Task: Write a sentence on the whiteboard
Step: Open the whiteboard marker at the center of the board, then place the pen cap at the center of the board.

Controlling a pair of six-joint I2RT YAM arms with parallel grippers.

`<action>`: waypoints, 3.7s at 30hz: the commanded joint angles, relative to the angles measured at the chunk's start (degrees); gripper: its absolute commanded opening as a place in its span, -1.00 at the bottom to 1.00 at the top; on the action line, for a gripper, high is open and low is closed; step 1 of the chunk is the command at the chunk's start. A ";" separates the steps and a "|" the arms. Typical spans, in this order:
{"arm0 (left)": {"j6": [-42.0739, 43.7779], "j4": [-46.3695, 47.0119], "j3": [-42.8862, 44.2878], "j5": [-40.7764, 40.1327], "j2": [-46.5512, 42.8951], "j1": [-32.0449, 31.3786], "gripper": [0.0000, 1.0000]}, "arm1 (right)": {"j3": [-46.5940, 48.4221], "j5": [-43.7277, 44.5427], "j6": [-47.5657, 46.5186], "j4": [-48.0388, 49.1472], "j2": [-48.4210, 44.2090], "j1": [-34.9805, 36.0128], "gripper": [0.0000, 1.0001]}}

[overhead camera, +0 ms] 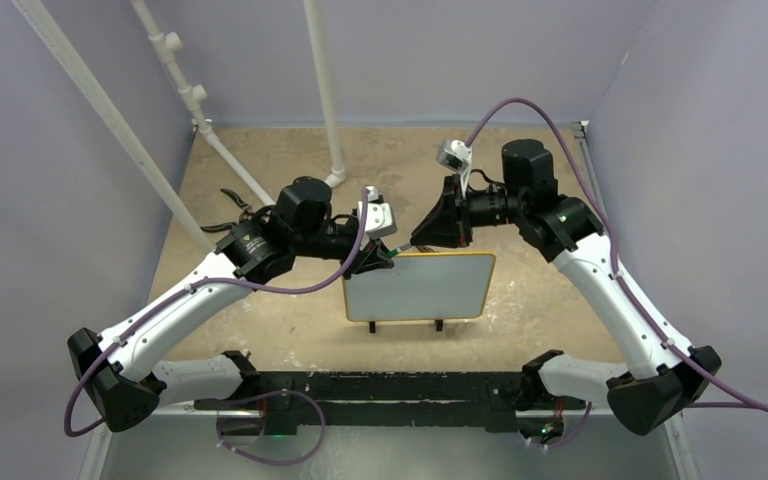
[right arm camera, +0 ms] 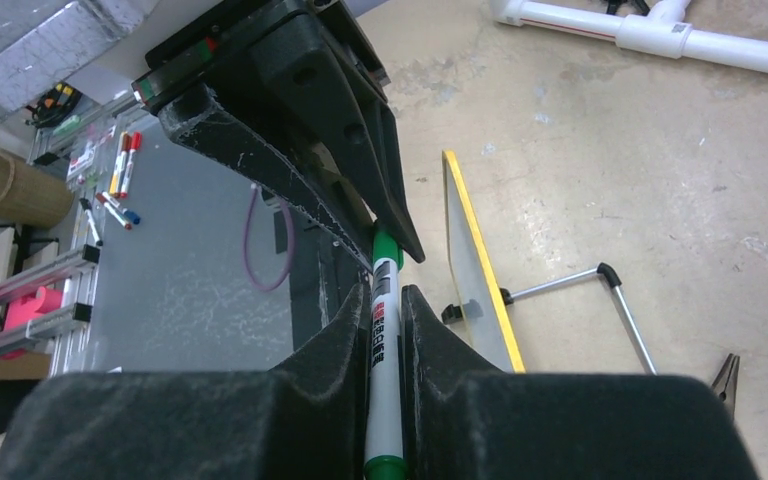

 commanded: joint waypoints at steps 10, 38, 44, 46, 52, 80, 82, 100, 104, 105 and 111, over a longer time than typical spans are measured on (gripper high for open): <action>-1.68 6.95 -1.64 7.69 0.22 0.43 -0.53 | -3.40 -4.92 1.20 5.76 -1.78 0.24 -1.00; 1.26 -0.38 -8.49 -1.76 -9.14 0.43 -1.00 | 1.99 -6.57 -0.92 4.30 -8.65 0.13 -1.00; 1.49 -0.70 -7.92 -4.64 -11.83 0.43 -1.00 | 5.28 -2.51 -1.45 0.41 -10.15 0.20 -1.00; 0.24 0.45 -7.93 -7.41 -13.09 0.56 -1.00 | 5.52 -0.39 -1.45 -0.03 -10.94 0.16 -1.00; -9.01 8.41 -8.04 -23.88 -15.63 1.07 -1.00 | 3.12 12.41 3.86 5.64 -13.68 0.20 -1.00; -49.89 19.75 -38.16 -50.72 -7.81 19.24 -1.00 | -17.96 37.69 13.33 31.23 -25.64 0.18 -1.00; -51.00 20.89 -40.13 -51.24 -6.25 19.24 -1.00 | -18.91 36.44 13.18 32.20 -25.99 0.19 -1.00; -54.60 26.05 -44.92 -50.59 2.86 19.41 -0.36 | -25.18 32.06 14.79 33.75 -29.54 0.24 -1.00; -54.44 24.57 -44.13 -50.66 2.62 19.50 -0.05 | -26.60 30.69 15.61 34.43 -30.15 0.19 -1.00; -54.19 23.92 -43.84 -50.79 2.30 19.50 0.02 | -26.88 30.34 15.86 34.63 -30.27 0.23 -1.00; -50.57 16.48 -37.02 -51.71 -3.97 19.63 0.24 | -28.57 29.77 17.60 36.29 -30.94 0.24 -1.00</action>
